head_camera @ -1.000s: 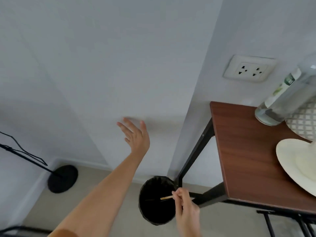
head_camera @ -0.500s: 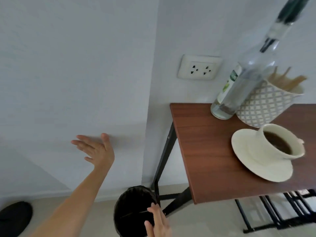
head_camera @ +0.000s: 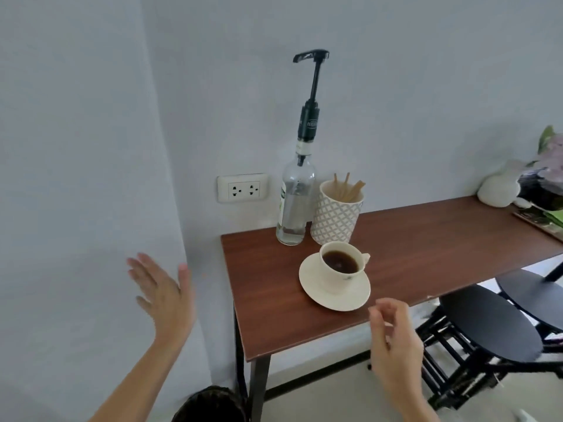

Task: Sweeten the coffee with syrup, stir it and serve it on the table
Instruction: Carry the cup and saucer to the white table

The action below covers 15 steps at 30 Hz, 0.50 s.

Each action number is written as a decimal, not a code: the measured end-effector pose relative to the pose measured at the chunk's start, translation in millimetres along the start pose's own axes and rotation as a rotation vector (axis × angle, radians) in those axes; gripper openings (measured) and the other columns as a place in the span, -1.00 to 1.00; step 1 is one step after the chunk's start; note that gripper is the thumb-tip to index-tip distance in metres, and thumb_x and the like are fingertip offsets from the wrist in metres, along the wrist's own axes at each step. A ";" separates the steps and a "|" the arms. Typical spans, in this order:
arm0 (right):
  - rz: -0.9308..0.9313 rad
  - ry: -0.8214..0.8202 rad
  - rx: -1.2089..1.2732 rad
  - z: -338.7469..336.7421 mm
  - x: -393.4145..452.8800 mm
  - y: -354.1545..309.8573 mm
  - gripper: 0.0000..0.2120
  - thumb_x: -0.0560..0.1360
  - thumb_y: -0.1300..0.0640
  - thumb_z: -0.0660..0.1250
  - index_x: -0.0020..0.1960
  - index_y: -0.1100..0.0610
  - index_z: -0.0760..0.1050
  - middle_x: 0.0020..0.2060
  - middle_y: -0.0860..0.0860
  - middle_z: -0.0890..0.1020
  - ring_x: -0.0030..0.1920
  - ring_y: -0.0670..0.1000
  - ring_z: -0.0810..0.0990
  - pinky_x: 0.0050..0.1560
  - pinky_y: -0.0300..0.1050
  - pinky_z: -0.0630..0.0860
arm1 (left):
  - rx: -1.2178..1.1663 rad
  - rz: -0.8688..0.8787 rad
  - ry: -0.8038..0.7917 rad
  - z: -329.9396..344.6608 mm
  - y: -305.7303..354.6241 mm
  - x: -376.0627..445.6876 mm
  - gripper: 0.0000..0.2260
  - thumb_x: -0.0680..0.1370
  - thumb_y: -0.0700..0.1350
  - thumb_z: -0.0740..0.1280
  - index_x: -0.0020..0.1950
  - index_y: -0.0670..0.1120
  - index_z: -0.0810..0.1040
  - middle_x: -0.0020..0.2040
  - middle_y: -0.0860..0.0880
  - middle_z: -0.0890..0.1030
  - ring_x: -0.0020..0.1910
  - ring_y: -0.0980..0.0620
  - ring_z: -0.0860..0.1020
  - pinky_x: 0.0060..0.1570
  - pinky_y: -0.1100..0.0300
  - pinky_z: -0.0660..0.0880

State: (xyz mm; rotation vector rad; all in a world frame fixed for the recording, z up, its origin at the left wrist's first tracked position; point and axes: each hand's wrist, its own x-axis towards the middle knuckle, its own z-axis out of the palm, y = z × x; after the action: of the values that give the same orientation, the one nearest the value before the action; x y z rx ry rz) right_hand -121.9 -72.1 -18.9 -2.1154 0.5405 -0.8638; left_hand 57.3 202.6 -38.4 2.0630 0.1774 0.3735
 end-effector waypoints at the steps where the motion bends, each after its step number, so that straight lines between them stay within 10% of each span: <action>1: 0.041 -0.011 -0.011 -4.1 22.0 10.0 -0.91 0.63 0.17 0.23 0.12 0.06 0.45 -0.14 -0.10 0.60 -0.10 0.05 0.63 -0.13 -0.10 0.52 | 0.036 0.050 -0.049 10.1 19.6 -16.4 -0.31 0.65 0.17 0.03 0.60 -0.06 -0.29 0.62 -0.04 -0.31 0.60 -0.03 -0.28 0.50 -0.25 -0.19; 6: 0.175 -0.305 -0.021 -3.1 108.4 45.0 -0.71 0.67 0.07 0.09 0.36 -0.08 0.35 0.07 0.02 0.59 0.08 0.10 0.60 0.14 0.21 0.58 | 0.438 0.102 -0.341 83.7 83.4 -86.9 -0.38 0.66 0.18 -0.02 0.63 -0.05 -0.11 0.63 -0.06 -0.25 0.60 -0.08 -0.29 0.51 -0.25 -0.18; 15: 0.128 -0.663 0.044 5.2 155.1 52.0 -0.63 0.69 -0.02 -0.01 0.02 -0.05 0.58 -0.09 -0.08 0.65 0.02 0.01 0.58 -0.03 -0.08 0.40 | 0.646 -0.059 -0.342 149.2 119.4 -126.8 -0.50 0.65 0.19 0.06 0.52 -0.01 0.29 0.63 -0.10 0.08 0.62 -0.14 -0.09 0.49 -0.35 -0.11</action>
State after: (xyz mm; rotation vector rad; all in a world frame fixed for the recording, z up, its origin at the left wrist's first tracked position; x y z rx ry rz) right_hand -17.4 -196.7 -0.2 -2.1357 0.2919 -0.0736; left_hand -15.4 -14.7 -27.7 2.7110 0.1631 -0.0991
